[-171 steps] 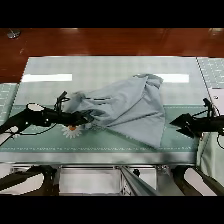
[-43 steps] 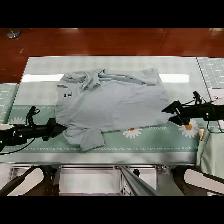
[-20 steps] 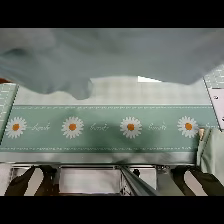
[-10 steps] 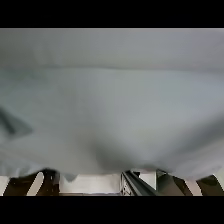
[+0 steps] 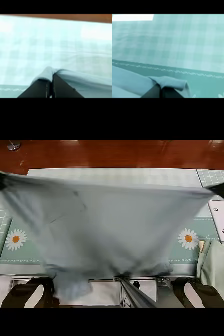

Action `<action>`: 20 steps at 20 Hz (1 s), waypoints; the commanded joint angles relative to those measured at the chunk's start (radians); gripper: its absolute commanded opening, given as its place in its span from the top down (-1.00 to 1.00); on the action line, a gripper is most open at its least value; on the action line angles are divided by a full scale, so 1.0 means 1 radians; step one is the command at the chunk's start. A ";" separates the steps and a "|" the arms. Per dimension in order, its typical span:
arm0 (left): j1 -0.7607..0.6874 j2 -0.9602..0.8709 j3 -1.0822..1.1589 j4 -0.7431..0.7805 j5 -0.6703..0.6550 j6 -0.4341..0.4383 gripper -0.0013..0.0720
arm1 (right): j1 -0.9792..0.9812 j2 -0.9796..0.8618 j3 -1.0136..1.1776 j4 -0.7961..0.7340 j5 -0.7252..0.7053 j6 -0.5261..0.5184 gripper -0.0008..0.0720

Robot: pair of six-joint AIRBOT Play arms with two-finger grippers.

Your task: Fold the shirts.

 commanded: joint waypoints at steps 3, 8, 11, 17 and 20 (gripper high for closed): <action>-0.001 -0.328 -0.103 -0.130 0.350 -0.070 0.91 | 0.000 -0.370 -0.107 0.174 -0.319 -0.097 0.90; -0.002 -0.675 0.095 -0.186 0.344 -0.176 0.91 | 0.069 -0.754 0.138 0.146 -0.366 -0.052 0.90; -0.002 -0.796 0.178 -0.272 0.285 -0.175 0.91 | 0.093 -0.908 0.260 0.125 -0.352 -0.001 0.90; 0.031 -0.841 0.193 -0.316 0.049 0.002 0.91 | 0.075 -0.958 0.280 0.153 -0.251 0.004 0.90; 0.071 -0.824 0.233 -0.335 -0.109 0.120 0.91 | 0.035 -0.937 0.280 0.157 -0.115 -0.013 0.89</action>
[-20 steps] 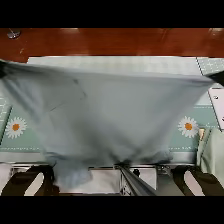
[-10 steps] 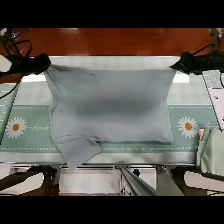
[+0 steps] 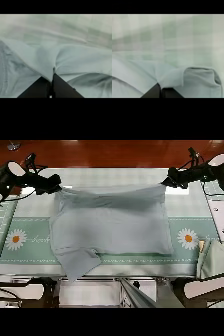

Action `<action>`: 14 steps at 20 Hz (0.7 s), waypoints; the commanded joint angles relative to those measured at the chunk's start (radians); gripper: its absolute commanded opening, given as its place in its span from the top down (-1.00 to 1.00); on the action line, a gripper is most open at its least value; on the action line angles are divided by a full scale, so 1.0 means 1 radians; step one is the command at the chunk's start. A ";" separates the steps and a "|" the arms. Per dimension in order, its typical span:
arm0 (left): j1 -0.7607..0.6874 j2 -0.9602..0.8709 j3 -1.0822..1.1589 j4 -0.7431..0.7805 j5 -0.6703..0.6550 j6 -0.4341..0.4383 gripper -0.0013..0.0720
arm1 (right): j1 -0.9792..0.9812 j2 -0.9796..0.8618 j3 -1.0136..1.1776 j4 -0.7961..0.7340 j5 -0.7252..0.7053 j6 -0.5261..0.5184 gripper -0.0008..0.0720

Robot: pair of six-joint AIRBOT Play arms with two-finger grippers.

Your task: Fold the shirts.

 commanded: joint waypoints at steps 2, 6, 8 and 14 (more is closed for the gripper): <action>0.039 -0.006 0.021 -0.018 -0.283 0.192 0.91 | -0.022 -0.003 0.002 -0.055 0.215 -0.032 0.89; 0.037 -0.029 -0.082 -0.010 -0.318 0.201 0.91 | 0.003 -0.003 -0.072 -0.169 0.235 -0.026 0.89; 0.038 -0.042 -0.116 0.010 -0.328 0.201 0.91 | 0.003 -0.009 -0.113 -0.171 0.220 -0.015 0.90; 0.038 -0.045 -0.127 0.026 -0.334 0.201 0.91 | 0.003 -0.034 -0.146 -0.173 0.200 -0.015 0.83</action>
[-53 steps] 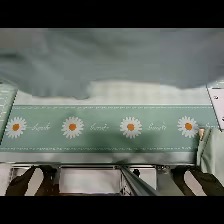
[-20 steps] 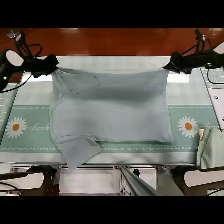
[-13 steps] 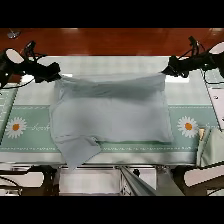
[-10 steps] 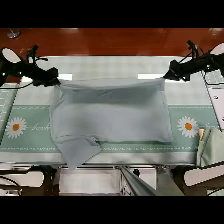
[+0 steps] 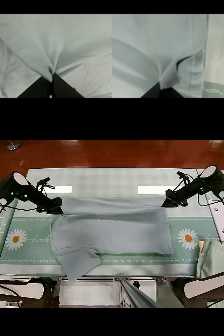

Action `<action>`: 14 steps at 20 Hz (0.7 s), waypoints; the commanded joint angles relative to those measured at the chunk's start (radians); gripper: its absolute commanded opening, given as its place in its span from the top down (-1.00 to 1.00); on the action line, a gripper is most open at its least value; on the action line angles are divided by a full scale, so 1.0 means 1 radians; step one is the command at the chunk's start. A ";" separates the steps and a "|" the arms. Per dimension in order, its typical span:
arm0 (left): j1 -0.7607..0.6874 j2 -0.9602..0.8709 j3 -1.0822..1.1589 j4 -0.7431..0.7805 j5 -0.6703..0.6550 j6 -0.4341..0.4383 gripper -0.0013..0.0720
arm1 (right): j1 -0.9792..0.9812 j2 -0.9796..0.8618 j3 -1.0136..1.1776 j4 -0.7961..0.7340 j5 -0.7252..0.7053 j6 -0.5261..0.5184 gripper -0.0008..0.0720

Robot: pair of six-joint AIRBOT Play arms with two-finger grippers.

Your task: Fold the shirts.

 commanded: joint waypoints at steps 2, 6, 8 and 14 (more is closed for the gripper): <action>0.016 -0.002 -0.003 0.013 -0.023 0.002 0.26 | -0.002 -0.008 -0.008 -0.010 0.008 0.014 -0.78; 0.087 0.024 0.001 0.015 -0.137 0.013 -0.95 | -0.069 0.057 0.007 -0.069 0.123 0.009 -0.72; 0.115 0.086 -0.072 0.012 -0.167 0.064 -0.95 | -0.114 0.154 -0.057 -0.121 0.092 0.003 -0.72; 0.303 0.400 -0.546 -0.116 -0.022 0.107 -0.95 | -0.179 0.594 -0.666 0.035 -0.172 -0.055 -0.71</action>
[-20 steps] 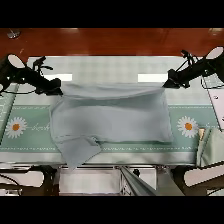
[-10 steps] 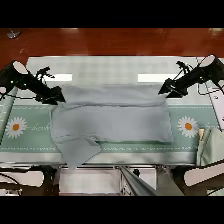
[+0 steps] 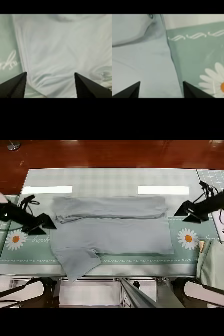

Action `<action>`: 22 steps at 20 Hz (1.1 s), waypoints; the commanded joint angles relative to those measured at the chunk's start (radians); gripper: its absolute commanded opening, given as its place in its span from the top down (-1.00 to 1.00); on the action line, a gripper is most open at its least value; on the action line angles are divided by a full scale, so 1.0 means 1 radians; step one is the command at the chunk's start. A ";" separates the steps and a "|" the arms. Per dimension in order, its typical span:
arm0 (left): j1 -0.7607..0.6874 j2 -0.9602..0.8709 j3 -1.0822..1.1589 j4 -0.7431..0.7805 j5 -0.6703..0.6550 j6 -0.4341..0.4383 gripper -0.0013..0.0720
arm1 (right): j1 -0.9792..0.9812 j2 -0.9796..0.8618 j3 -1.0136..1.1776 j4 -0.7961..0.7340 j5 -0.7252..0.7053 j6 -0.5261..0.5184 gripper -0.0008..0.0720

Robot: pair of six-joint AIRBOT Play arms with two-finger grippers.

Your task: Fold the shirts.

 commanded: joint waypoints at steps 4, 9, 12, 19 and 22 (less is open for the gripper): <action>0.174 0.257 -0.352 -0.024 0.079 -0.044 -0.95 | 0.052 0.415 -0.551 0.247 -0.229 -0.064 -0.71; 0.165 0.275 -0.423 -0.050 0.074 -0.023 -0.95 | 0.117 0.451 -0.591 0.306 -0.233 -0.061 -0.71; 0.117 0.274 -0.489 -0.133 0.129 -0.017 -0.95 | 0.116 0.452 -0.591 0.386 -0.243 -0.076 -0.71; -0.073 0.273 -0.544 -0.186 0.163 0.016 -0.95 | -0.152 0.451 -0.488 0.331 -0.230 -0.075 -0.71; -0.146 0.272 -0.544 -0.186 0.190 0.015 -0.92 | -0.357 0.451 -0.447 0.139 -0.136 -0.051 -0.71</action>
